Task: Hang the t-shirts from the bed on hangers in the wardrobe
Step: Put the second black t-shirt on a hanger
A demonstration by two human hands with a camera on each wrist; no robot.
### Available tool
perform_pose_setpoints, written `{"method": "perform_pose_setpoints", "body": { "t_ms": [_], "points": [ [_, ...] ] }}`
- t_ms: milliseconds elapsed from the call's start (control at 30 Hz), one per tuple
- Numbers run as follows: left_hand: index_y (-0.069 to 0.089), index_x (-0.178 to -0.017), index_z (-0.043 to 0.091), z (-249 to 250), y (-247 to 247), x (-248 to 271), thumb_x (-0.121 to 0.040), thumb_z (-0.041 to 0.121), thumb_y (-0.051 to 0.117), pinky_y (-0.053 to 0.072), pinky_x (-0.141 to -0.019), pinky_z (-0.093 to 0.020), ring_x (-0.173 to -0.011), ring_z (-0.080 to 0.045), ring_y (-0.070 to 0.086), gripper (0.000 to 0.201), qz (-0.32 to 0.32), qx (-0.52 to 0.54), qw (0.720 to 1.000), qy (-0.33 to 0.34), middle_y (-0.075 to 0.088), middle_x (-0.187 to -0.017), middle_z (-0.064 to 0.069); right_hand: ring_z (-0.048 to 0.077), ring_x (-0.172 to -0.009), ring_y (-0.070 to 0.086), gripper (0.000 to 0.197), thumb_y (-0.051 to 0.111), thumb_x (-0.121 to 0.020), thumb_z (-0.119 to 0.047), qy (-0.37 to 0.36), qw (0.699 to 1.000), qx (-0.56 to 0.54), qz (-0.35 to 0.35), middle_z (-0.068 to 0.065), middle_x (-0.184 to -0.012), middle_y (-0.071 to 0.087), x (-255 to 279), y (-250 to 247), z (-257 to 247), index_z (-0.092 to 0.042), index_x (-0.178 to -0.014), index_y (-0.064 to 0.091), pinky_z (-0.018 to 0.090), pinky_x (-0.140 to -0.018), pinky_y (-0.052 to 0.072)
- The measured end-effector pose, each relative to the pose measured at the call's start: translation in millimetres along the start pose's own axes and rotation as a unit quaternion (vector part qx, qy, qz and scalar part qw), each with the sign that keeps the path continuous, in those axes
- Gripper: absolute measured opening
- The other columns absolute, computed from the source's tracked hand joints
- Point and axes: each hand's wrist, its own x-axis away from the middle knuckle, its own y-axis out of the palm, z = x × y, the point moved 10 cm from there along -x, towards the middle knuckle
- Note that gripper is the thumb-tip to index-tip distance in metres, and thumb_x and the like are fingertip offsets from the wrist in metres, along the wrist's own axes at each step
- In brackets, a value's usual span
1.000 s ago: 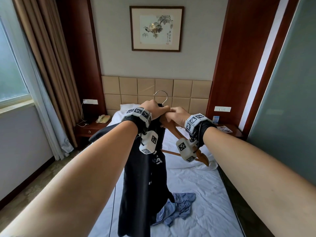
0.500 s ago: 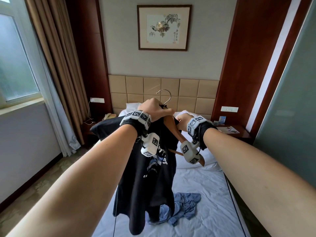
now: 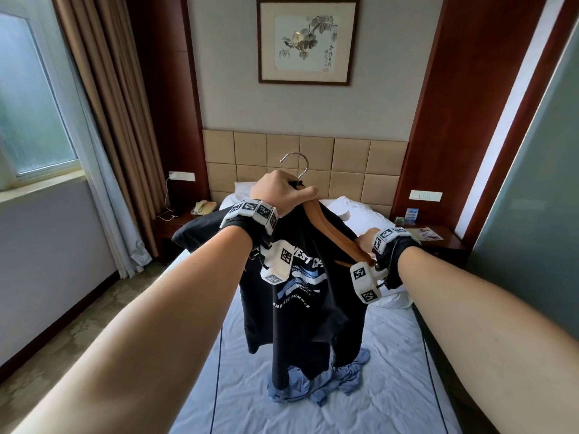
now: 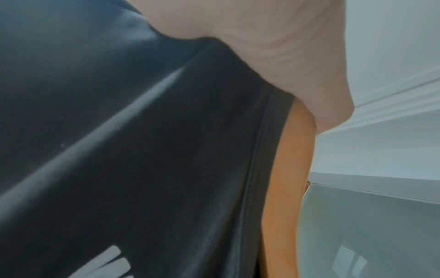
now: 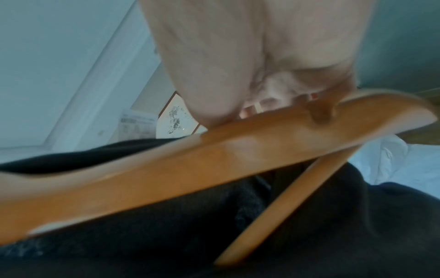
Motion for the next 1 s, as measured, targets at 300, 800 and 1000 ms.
{"method": "perform_pose_setpoints", "body": {
  "t_ms": [300, 800, 1000],
  "points": [
    [0.051, -0.058, 0.016, 4, 10, 1, -0.071, 0.057, 0.062, 0.037, -0.053, -0.027, -0.052, -0.018, 0.041, 0.044, -0.016, 0.006, 1.000, 0.004, 0.041, -0.052, 0.005, 0.018, -0.098, 0.040, 0.017, 0.052, -0.097, -0.015, 0.008, 0.999, 0.047, -0.004, 0.023, -0.140, 0.052, -9, 1, 10, -0.008, -0.112, 0.055, 0.027, -0.083, 0.035],
    [0.045, -0.052, 0.016, -15, -2, -4, -0.072, 0.054, 0.063, 0.038, -0.055, -0.028, -0.052, -0.019, 0.042, 0.047, 0.031, 0.010, 0.999, -0.036, 0.039, -0.049, 0.003, 0.021, -0.074, 0.063, 0.023, 0.061, -0.091, -0.035, 0.030, 0.991, 0.128, -0.030, 0.005, -0.081, 0.068, -16, -11, 33, -0.014, -0.087, 0.068, 0.029, -0.070, 0.048],
    [0.064, -0.067, 0.010, -17, -3, -2, -0.070, 0.059, 0.061, 0.051, -0.060, -0.031, -0.062, -0.025, 0.059, 0.049, 0.058, 0.000, 0.997, -0.047, 0.058, -0.057, -0.007, 0.034, -0.110, 0.062, 0.026, 0.061, -0.089, -0.016, 0.028, 0.959, 0.279, 0.046, 0.012, -0.121, 0.065, 1, -38, 26, -0.010, -0.112, 0.070, 0.033, -0.086, 0.048]
  ]
}}
